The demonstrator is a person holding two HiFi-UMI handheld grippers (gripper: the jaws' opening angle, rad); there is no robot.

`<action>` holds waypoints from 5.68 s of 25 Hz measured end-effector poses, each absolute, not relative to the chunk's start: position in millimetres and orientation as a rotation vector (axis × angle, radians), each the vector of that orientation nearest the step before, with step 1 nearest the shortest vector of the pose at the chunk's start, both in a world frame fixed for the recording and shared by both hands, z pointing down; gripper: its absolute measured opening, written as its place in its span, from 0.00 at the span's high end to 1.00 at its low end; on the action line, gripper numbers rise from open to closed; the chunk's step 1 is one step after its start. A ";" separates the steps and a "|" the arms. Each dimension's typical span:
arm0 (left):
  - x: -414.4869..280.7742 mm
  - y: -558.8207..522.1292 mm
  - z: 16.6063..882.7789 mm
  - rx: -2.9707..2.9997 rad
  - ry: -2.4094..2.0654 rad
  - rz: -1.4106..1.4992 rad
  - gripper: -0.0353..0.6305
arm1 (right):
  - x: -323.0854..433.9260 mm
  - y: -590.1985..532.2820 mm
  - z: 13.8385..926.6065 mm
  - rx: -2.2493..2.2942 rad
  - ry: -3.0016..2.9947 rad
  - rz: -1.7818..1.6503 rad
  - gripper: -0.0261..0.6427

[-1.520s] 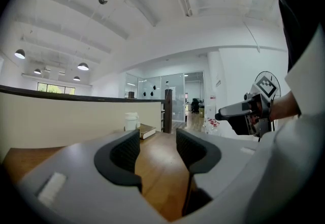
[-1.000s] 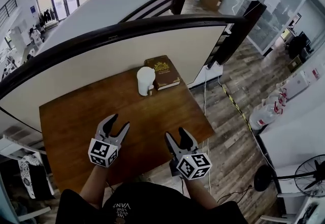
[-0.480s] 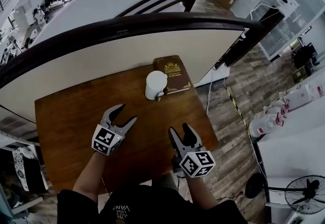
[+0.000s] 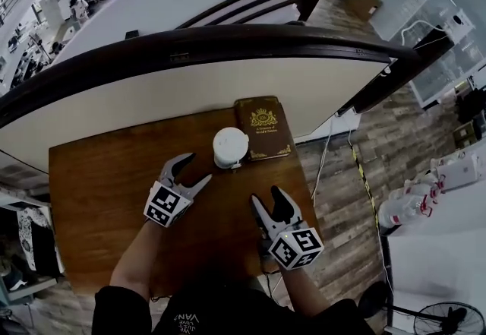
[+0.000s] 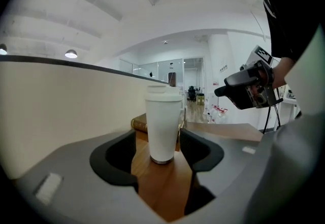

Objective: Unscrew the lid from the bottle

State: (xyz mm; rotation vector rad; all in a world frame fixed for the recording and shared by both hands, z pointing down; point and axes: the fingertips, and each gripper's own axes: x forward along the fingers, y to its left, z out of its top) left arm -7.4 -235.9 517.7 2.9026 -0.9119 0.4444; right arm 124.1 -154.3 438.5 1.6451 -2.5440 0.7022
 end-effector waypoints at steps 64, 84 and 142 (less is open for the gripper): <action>88.2 -186.2 538.7 3.077 -0.217 0.320 0.37 | 44.6 -185.2 419.4 0.450 -2.884 0.040 0.46; 94.7 -141.3 558.7 3.077 0.011 0.292 0.37 | 51.1 -143.3 429.5 0.154 -2.888 -0.024 0.45; 100.2 -150.5 553.4 3.051 -0.293 0.288 0.37 | 65.6 -153.1 424.8 0.478 -2.953 0.009 0.44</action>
